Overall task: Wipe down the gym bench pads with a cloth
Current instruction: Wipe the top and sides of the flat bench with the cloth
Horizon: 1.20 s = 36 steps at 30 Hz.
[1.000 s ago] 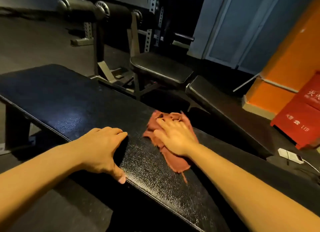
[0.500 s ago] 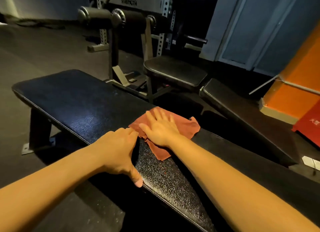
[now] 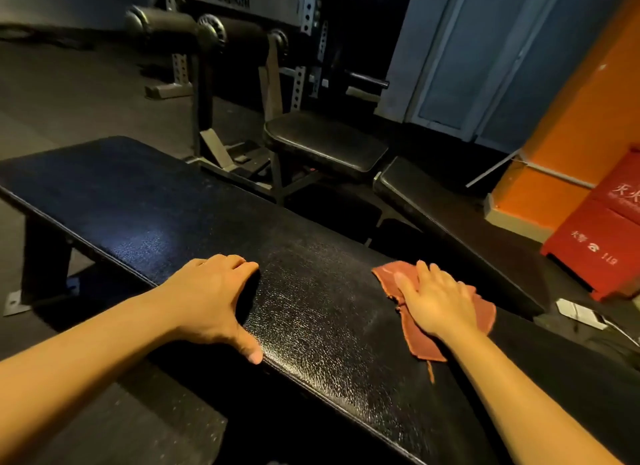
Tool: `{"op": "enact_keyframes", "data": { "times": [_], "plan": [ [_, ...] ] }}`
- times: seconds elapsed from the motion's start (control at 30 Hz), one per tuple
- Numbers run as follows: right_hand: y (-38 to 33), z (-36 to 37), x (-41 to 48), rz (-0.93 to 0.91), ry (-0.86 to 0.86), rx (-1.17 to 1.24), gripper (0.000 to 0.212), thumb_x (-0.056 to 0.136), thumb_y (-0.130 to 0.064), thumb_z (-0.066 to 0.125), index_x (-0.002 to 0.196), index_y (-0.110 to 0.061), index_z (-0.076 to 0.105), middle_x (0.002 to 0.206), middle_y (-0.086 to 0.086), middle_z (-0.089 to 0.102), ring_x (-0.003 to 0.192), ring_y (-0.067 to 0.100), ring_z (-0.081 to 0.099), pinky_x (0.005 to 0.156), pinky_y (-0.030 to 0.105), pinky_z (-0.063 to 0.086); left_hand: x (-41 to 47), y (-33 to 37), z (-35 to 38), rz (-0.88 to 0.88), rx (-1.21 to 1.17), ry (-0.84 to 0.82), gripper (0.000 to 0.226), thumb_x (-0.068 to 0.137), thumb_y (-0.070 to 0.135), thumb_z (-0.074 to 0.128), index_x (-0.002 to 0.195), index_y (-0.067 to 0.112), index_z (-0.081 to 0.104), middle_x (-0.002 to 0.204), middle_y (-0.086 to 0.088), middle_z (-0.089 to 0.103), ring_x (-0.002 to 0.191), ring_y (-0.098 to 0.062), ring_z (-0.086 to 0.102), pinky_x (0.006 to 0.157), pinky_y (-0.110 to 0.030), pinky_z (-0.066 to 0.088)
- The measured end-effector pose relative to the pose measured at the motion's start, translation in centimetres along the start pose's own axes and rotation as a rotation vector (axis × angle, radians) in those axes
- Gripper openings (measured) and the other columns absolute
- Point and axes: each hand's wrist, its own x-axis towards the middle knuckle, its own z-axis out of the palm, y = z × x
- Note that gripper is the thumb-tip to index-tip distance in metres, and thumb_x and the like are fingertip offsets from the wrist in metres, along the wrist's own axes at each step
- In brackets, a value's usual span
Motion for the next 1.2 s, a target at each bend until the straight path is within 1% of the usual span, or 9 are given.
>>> {"op": "enact_keyframes", "data": {
  "times": [0.1,0.17,0.33,0.43,0.53,0.73,0.83,1.07,1.2],
  "plan": [
    [1.4,-0.4,-1.9,0.265,-0.010,0.029,0.084,0.097,-0.069,0.012,0.161,-0.015,0.018,0.167,0.014,0.017,0.154,0.033,0.014,0.123,0.056,0.014,0.2,0.7,-0.1,0.050,0.008,0.013,0.142,0.046,0.095,0.069,0.161,0.027,0.018,0.159,0.012,0.031,0.143,-0.012,0.034,0.117,-0.030,0.032],
    [-2.8,-0.5,-2.1,0.234,-0.020,0.060,0.084,0.099,-0.068,0.013,0.162,-0.012,0.012,0.169,0.016,0.008,0.155,0.035,0.006,0.124,0.056,0.007,0.3,1.6,0.1,0.080,-0.001,-0.007,0.140,0.047,0.094,0.070,0.161,0.029,0.018,0.161,0.011,0.027,0.145,-0.013,0.032,0.117,-0.029,0.032],
    [-17.4,-0.9,-1.3,-0.433,-0.085,0.103,0.072,0.105,-0.057,0.020,0.163,-0.017,0.005,0.170,0.009,-0.006,0.157,0.029,-0.008,0.125,0.054,-0.004,0.8,1.5,0.6,0.107,-0.030,0.047,0.130,0.043,0.102,0.061,0.151,0.034,0.038,0.151,0.016,0.042,0.135,-0.012,0.044,0.111,-0.035,0.041],
    [-16.9,-1.1,-2.4,-0.646,-0.090,0.081,0.067,0.106,-0.058,0.022,0.163,-0.024,0.010,0.171,0.002,-0.001,0.157,0.022,-0.004,0.126,0.049,-0.001,1.4,0.8,0.1,0.029,-0.075,0.094,0.110,0.038,0.107,0.053,0.124,0.037,0.056,0.120,0.017,0.058,0.109,-0.009,0.057,0.095,-0.035,0.051],
    [-9.3,-0.6,-3.5,-0.510,-0.043,0.106,0.077,0.100,-0.070,0.020,0.163,-0.027,0.011,0.171,-0.002,0.000,0.157,0.020,-0.002,0.126,0.047,0.001,1.8,1.9,-0.5,0.015,-0.100,0.178,0.095,0.043,0.106,0.053,0.107,0.035,0.054,0.105,0.016,0.056,0.096,-0.008,0.057,0.084,-0.034,0.053],
    [9.2,-0.3,-8.1,0.209,-0.001,0.052,0.092,0.091,-0.079,0.005,0.163,-0.022,0.008,0.171,0.005,0.002,0.157,0.025,0.002,0.125,0.052,0.008,2.5,7.1,1.0,0.287,-0.108,0.139,0.094,0.056,0.100,0.057,0.124,0.035,0.056,0.123,0.020,0.052,0.113,-0.008,0.051,0.099,-0.031,0.047],
    [9.5,-0.7,-10.6,0.490,-0.017,0.096,0.088,0.098,-0.071,0.010,0.162,-0.012,0.006,0.170,0.012,0.000,0.157,0.031,-0.001,0.124,0.056,0.005,2.9,8.9,1.8,0.404,-0.056,0.081,0.097,0.066,0.093,0.059,0.140,0.030,0.052,0.141,0.015,0.047,0.127,-0.008,0.046,0.108,-0.029,0.040],
    [-1.4,-0.3,-14.3,-0.311,-0.062,0.121,0.075,0.101,-0.067,0.018,0.163,-0.027,0.003,0.170,-0.003,-0.009,0.156,0.018,-0.013,0.125,0.047,-0.008,4.2,11.3,2.2,0.397,-0.088,0.105,0.060,0.086,0.048,0.066,0.141,0.033,0.049,0.141,0.011,0.050,0.126,-0.012,0.048,0.105,-0.032,0.041],
    [10.3,-0.5,-16.2,-0.051,-0.018,0.107,0.080,0.098,-0.074,0.017,0.163,-0.029,0.008,0.171,-0.004,-0.003,0.157,0.015,-0.007,0.127,0.044,-0.001,4.6,13.0,1.8,0.431,-0.107,0.078,0.071,0.088,0.058,0.067,0.148,0.030,0.044,0.145,0.011,0.048,0.130,-0.011,0.045,0.107,-0.032,0.040]
  ]
}}
